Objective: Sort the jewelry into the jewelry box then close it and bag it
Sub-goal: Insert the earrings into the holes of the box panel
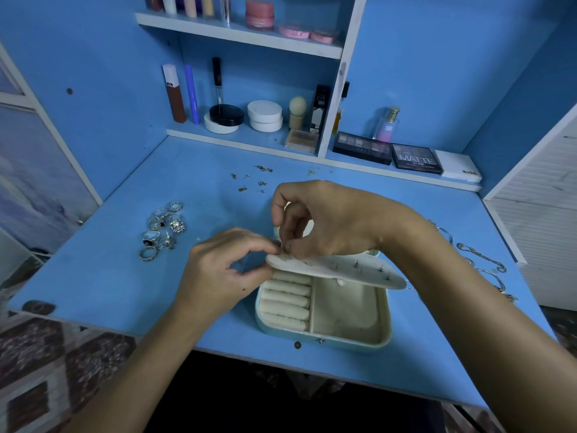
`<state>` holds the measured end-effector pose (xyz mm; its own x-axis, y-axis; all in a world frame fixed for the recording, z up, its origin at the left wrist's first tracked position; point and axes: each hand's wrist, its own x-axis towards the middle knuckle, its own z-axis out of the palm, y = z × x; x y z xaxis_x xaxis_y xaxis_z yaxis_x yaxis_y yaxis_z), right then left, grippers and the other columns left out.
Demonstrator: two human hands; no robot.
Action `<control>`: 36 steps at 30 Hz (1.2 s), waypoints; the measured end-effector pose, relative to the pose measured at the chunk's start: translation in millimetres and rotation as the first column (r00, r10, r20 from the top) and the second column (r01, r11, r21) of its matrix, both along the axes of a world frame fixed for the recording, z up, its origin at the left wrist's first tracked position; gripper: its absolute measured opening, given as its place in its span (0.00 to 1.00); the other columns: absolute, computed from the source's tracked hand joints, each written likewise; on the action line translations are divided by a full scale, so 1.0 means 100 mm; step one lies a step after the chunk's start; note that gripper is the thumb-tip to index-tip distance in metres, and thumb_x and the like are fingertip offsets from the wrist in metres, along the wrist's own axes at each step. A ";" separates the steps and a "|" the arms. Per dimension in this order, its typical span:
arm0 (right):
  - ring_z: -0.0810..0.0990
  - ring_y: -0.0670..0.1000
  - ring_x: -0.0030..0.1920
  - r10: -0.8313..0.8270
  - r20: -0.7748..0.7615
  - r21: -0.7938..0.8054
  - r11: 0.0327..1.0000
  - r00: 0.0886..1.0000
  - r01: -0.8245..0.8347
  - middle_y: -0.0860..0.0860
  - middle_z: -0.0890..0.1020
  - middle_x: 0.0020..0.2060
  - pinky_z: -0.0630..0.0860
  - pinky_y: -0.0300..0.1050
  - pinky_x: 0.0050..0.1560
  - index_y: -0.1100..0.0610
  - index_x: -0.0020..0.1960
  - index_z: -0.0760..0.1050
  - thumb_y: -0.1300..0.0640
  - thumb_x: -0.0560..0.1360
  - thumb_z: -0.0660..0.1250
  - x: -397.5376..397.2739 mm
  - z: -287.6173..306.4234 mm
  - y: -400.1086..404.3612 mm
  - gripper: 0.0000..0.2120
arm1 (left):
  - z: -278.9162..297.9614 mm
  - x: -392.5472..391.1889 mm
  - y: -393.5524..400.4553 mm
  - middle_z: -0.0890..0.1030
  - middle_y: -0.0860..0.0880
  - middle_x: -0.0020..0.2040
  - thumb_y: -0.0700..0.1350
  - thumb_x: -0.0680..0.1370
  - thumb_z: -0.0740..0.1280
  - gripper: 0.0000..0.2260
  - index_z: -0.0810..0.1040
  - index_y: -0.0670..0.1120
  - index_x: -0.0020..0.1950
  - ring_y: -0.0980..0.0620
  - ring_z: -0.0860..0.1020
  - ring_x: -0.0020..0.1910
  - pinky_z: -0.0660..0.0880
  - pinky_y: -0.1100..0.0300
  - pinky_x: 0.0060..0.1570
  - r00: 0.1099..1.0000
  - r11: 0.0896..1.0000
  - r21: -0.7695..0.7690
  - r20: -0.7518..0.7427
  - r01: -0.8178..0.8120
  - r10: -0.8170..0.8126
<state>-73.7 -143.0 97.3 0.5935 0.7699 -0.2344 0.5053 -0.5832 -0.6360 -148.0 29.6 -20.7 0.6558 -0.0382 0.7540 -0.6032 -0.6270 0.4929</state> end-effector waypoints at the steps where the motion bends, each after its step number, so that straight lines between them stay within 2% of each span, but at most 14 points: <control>1: 0.82 0.49 0.41 0.001 0.003 0.002 1.000 1.000 -0.001 0.47 0.85 0.40 0.80 0.52 0.53 0.47 0.48 0.71 0.62 0.71 0.73 0.00 0.00 0.00 0.15 | 0.00 0.00 0.00 0.84 0.54 0.44 0.42 0.71 0.73 0.05 0.85 0.41 0.42 0.54 0.82 0.42 0.77 0.54 0.39 1.000 1.000 0.001 0.002 -0.001 0.001; 5: 0.83 0.49 0.41 0.004 0.023 0.007 1.000 1.000 -0.004 0.47 0.85 0.40 0.81 0.50 0.50 0.47 0.46 0.71 0.62 0.71 0.73 0.01 -0.02 0.00 0.14 | 0.00 0.00 0.00 0.84 0.53 0.43 0.43 0.71 0.74 0.06 0.85 0.40 0.42 0.56 0.82 0.42 0.77 0.58 0.40 1.000 1.000 0.006 0.006 0.005 -0.005; 8: 0.82 0.48 0.41 0.006 0.041 0.016 1.000 0.999 -0.007 0.47 0.85 0.40 0.81 0.48 0.49 0.48 0.46 0.71 0.62 0.72 0.73 0.00 -0.03 -0.01 0.13 | 0.00 -0.01 0.01 0.84 0.54 0.43 0.43 0.71 0.74 0.06 0.85 0.40 0.41 0.56 0.82 0.42 0.77 0.57 0.40 1.000 1.000 0.020 0.013 -0.001 0.001; 13: 0.83 0.49 0.42 0.002 0.034 0.031 1.000 0.999 -0.003 0.47 0.85 0.41 0.81 0.52 0.51 0.49 0.47 0.72 0.61 0.72 0.73 0.02 -0.04 -0.03 0.12 | 0.00 -0.01 0.01 0.84 0.53 0.43 0.41 0.71 0.74 0.05 0.84 0.40 0.42 0.53 0.82 0.42 0.78 0.53 0.40 1.000 1.000 0.009 0.003 0.004 -0.004; 18: 0.83 0.53 0.43 -0.060 -0.020 0.162 0.985 0.998 0.062 0.49 0.85 0.43 0.80 0.57 0.53 0.51 0.50 0.74 0.60 0.74 0.73 0.04 -0.06 -0.12 0.10 | 0.03 0.00 -0.02 0.84 0.55 0.44 0.39 0.70 0.73 0.04 0.85 0.42 0.43 0.55 0.82 0.44 0.78 0.56 0.44 1.000 1.000 -0.018 -0.003 -0.011 0.011; 21: 0.84 0.56 0.46 -0.156 -0.046 0.278 0.947 0.987 0.162 0.53 0.85 0.44 0.82 0.58 0.50 0.53 0.50 0.76 0.60 0.76 0.71 0.11 -0.04 -0.27 0.06 | 0.05 0.03 -0.02 0.85 0.54 0.44 0.37 0.70 0.74 0.05 0.85 0.43 0.45 0.54 0.83 0.44 0.78 0.58 0.45 0.999 0.999 -0.032 -0.033 -0.029 0.028; 24: 0.85 0.52 0.45 -0.285 -0.099 0.403 0.864 0.953 0.300 0.55 0.85 0.42 0.82 0.50 0.46 0.58 0.50 0.76 0.62 0.80 0.67 0.19 0.00 -0.47 0.00 | 0.09 0.07 -0.01 0.85 0.55 0.43 0.40 0.70 0.76 0.05 0.85 0.44 0.45 0.57 0.82 0.43 0.76 0.62 0.44 0.996 0.998 -0.060 -0.088 -0.034 0.028; 28: 0.84 0.50 0.42 -0.469 -0.191 0.544 0.680 0.862 0.491 0.51 0.85 0.39 0.82 0.47 0.43 0.56 0.48 0.76 0.61 0.81 0.64 0.31 -0.06 -0.77 0.04 | 0.23 0.15 0.00 0.84 0.60 0.42 0.49 0.70 0.77 0.07 0.84 0.51 0.45 0.62 0.82 0.42 0.73 0.69 0.44 0.980 0.990 -0.142 -0.196 0.012 -0.040; 30: 0.83 0.49 0.41 -0.535 -0.233 0.578 0.595 0.812 0.558 0.49 0.85 0.38 0.82 0.46 0.41 0.55 0.47 0.77 0.61 0.81 0.64 0.35 -0.14 -0.88 0.05 | 0.30 0.20 0.00 0.83 0.65 0.41 0.48 0.69 0.79 0.10 0.81 0.58 0.44 0.64 0.80 0.40 0.73 0.71 0.44 0.968 0.988 -0.154 -0.245 0.012 -0.050; 33: 0.82 0.48 0.40 -0.597 -0.307 0.597 0.486 0.741 0.638 0.48 0.84 0.37 0.80 0.42 0.38 0.54 0.47 0.77 0.59 0.82 0.64 0.38 -0.30 -1.01 0.06 | 0.35 0.35 0.00 0.83 0.63 0.38 0.47 0.69 0.76 0.07 0.82 0.57 0.42 0.62 0.79 0.37 0.74 0.68 0.42 0.937 0.977 -0.214 -0.337 0.014 -0.087; 36: 0.80 0.47 0.39 -0.626 -0.374 0.579 0.419 0.684 0.700 0.48 0.84 0.37 0.79 0.42 0.37 0.53 0.47 0.78 0.59 0.82 0.64 0.39 -0.47 -1.06 0.07 | 0.36 0.50 0.04 0.85 0.54 0.40 0.49 0.67 0.76 0.05 0.84 0.51 0.41 0.57 0.81 0.38 0.76 0.58 0.43 0.886 0.948 -0.316 -0.427 0.043 -0.183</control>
